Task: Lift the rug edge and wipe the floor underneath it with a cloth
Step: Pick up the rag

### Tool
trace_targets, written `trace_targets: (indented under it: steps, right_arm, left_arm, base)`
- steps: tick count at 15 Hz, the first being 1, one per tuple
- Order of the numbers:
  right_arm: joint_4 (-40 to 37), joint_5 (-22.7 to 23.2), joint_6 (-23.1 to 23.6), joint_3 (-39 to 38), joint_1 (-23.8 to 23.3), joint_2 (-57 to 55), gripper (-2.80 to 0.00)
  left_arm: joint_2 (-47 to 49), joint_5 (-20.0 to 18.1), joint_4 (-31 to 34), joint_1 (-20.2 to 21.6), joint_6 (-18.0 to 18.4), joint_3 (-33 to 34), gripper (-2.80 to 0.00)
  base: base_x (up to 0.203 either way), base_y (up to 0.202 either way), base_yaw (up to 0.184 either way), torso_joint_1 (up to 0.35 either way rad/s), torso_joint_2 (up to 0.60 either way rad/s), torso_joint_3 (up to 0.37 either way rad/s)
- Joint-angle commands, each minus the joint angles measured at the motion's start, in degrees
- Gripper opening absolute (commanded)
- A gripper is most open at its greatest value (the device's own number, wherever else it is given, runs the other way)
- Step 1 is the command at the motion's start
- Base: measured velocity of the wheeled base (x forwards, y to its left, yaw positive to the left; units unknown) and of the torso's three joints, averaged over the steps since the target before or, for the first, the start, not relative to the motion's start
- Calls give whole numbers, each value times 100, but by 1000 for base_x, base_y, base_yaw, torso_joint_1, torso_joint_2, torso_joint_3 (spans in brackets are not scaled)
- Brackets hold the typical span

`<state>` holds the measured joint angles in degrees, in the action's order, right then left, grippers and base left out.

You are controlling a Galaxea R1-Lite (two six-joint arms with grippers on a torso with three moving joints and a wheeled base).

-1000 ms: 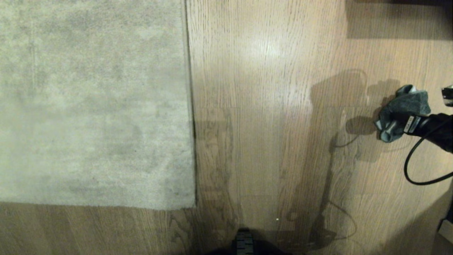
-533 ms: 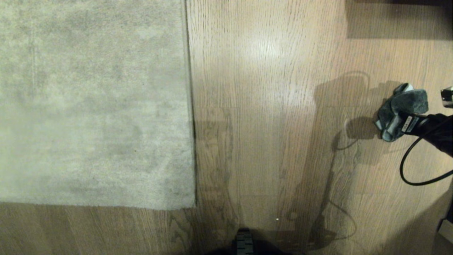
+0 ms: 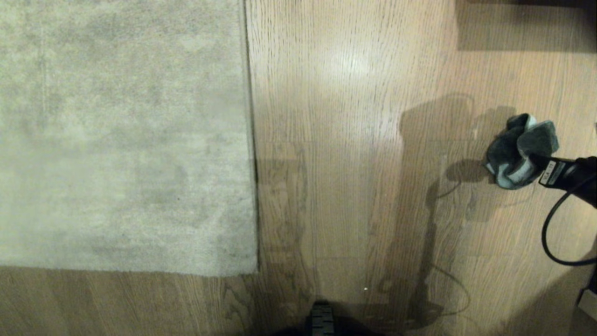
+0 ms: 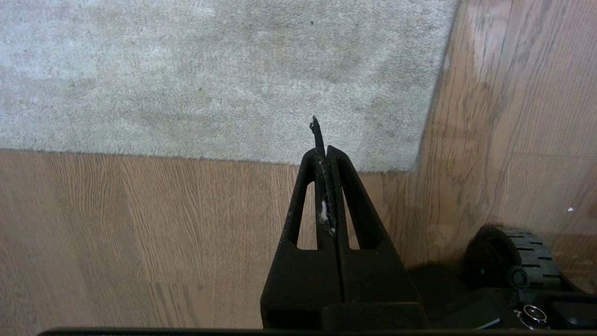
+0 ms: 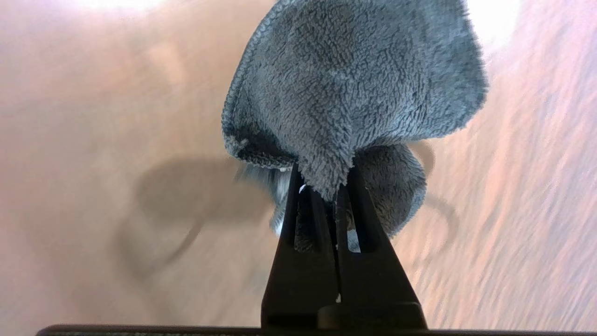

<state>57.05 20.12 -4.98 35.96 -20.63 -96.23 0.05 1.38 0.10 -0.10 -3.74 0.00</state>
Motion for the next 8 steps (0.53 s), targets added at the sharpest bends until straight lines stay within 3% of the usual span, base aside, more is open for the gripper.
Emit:
trace_targets:
  steps: [1, 8]
  right_arm:
    - [-22, 189, 66, -628, 6, 907, -280]
    - [-182, 649, 831, -1987, 15, 1663, -280]
  left_arm:
    - [4, 3, -1, 1, -4, 0, -280]
    - [4, 3, -1, 1, -4, 0, -280]
  base:
    - [0, 0, 0, 0, 0, 0]
    - [0, 0, 0, 0, 0, 0]
